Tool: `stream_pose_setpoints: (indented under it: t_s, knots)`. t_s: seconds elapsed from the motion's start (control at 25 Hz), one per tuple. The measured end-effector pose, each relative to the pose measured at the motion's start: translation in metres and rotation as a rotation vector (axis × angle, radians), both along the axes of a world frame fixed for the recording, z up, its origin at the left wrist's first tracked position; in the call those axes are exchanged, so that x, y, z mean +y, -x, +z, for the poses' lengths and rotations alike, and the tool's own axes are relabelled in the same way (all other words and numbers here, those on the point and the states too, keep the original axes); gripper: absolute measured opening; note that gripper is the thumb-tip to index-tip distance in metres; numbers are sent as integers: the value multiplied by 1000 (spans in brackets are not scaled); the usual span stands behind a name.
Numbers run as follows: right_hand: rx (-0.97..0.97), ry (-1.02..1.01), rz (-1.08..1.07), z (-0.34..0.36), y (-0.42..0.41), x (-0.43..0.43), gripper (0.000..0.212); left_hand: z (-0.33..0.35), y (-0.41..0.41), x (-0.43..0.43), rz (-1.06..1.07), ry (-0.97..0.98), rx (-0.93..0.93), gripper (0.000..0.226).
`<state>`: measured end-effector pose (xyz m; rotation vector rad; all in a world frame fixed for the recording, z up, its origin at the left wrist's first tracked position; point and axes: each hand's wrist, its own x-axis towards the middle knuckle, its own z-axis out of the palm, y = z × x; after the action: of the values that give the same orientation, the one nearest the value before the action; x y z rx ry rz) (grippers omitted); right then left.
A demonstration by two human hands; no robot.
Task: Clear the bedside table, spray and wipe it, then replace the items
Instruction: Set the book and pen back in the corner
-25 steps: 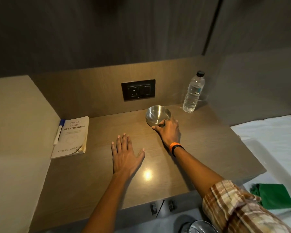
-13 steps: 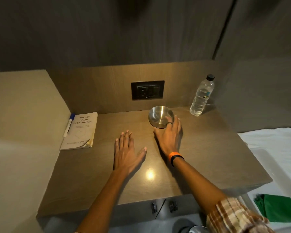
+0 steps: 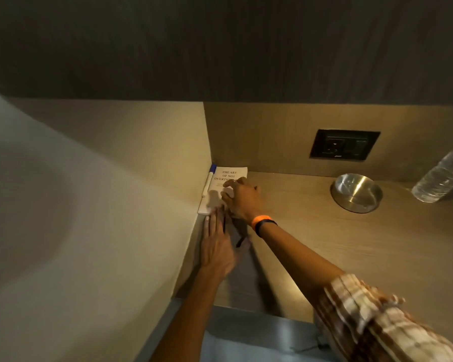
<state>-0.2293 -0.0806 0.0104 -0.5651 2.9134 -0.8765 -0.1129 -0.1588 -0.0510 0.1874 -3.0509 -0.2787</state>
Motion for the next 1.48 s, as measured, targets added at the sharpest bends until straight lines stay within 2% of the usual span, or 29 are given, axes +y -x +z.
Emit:
stream_pose_setpoints:
  t_s: [0.16,0.36,0.56,0.64,0.8,0.92,1.0,1.08,1.2,1.36,1.48]
  knots:
    - [-113,-98,78,-6,23,-50,42,-9,4,-7,-20,-16,-12,100]
    - [-65,-121,62,-6,35,-65,41,-13,2,-6,-41,-1,53,98]
    - [40,-330,190,0,35,-55,44,-10,4,-5,-31,12,32,99]
    - [30,-311,193,1,35,-46,38,-9,6,-4,-12,-4,8,99]
    - [-94,-31,-40,-1,36,-1,26,-7,1,-4,1,73,-14,98]
    - [-29,118,-271,-8,19,51,23,-3,-1,-3,-41,85,61,93]
    - [-5,199,-415,-18,5,85,12,0,0,5,-143,106,147,87]
    - [-24,228,-521,-25,-7,107,11,2,-1,21,-221,87,171,84]
    - [-21,217,-583,-29,-12,120,15,2,2,55,-261,36,121,85]
    - [-23,196,-560,-28,-8,120,18,-4,11,80,-251,-13,7,87]
    - [-14,166,-547,-31,-5,121,18,-9,14,81,-254,-16,-5,87]
